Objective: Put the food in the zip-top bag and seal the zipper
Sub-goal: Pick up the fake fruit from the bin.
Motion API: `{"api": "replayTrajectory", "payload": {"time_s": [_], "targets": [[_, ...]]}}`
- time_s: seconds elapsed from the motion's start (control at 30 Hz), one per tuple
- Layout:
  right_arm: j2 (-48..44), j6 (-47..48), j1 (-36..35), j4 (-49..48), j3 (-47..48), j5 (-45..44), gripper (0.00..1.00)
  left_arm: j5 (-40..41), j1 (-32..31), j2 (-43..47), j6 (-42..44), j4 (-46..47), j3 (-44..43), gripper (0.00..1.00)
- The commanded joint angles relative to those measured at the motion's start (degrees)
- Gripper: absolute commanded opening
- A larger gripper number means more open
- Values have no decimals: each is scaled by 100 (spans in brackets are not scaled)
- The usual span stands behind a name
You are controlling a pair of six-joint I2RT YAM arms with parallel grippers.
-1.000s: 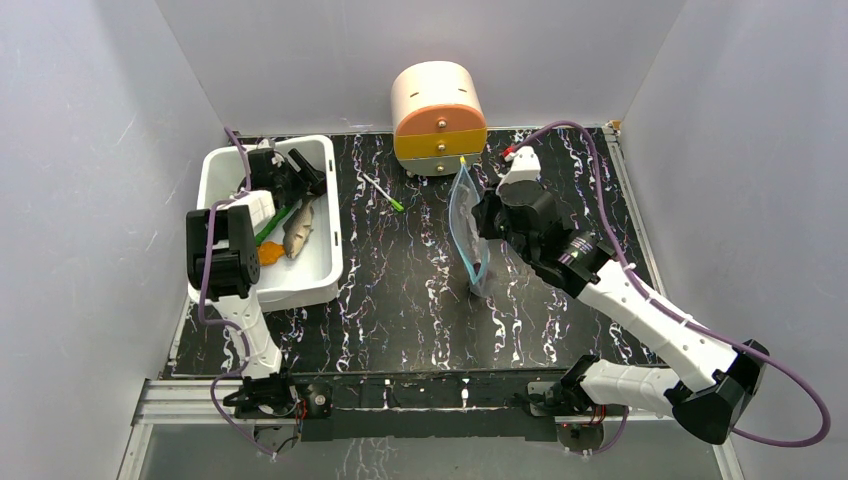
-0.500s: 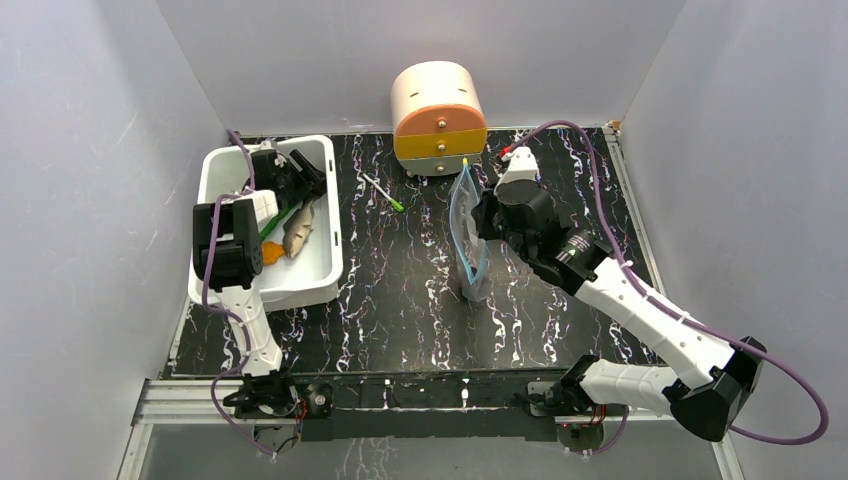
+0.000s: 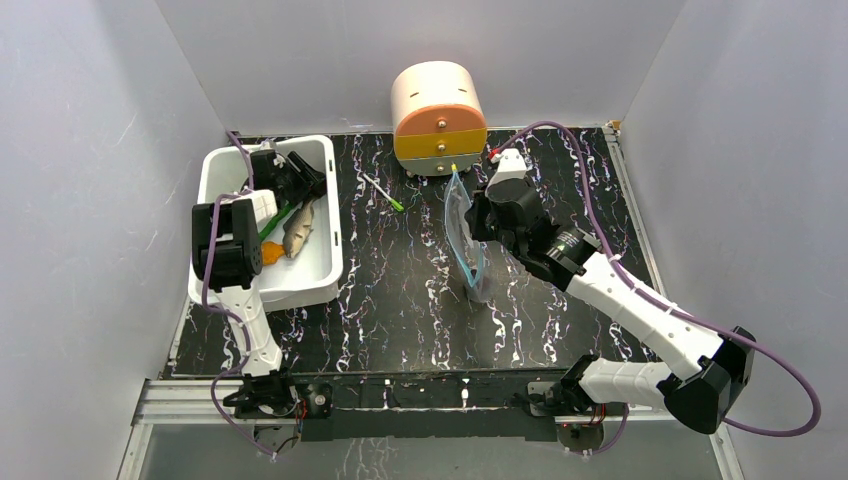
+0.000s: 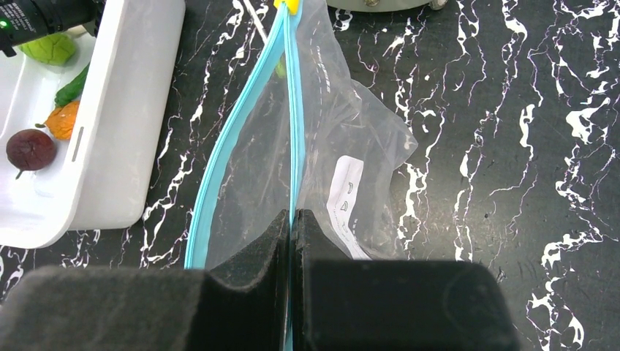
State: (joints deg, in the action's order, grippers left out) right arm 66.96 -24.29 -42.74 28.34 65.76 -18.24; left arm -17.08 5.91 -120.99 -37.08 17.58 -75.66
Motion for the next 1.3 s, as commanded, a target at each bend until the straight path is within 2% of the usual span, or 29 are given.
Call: {"api": "replayTrajectory", "payload": {"time_s": [0.0,0.27,0.6,1.03,1.27], "targets": [[-176,13,-5,-423,-63,3,0,-6,42,525,-117,-425,42,42],[-188,-23,-6,-540,-186,-44,0,380,42,1124,-11,-1087,197,39],[-114,23,-5,-617,-105,-11,0,778,28,2362,201,-2146,332,37],[210,-304,-3,-690,-32,542,0,-290,-1,3677,469,-2913,1152,37],[348,-543,-2,-921,156,862,0,-623,-105,4428,591,-3474,1060,35]]}}
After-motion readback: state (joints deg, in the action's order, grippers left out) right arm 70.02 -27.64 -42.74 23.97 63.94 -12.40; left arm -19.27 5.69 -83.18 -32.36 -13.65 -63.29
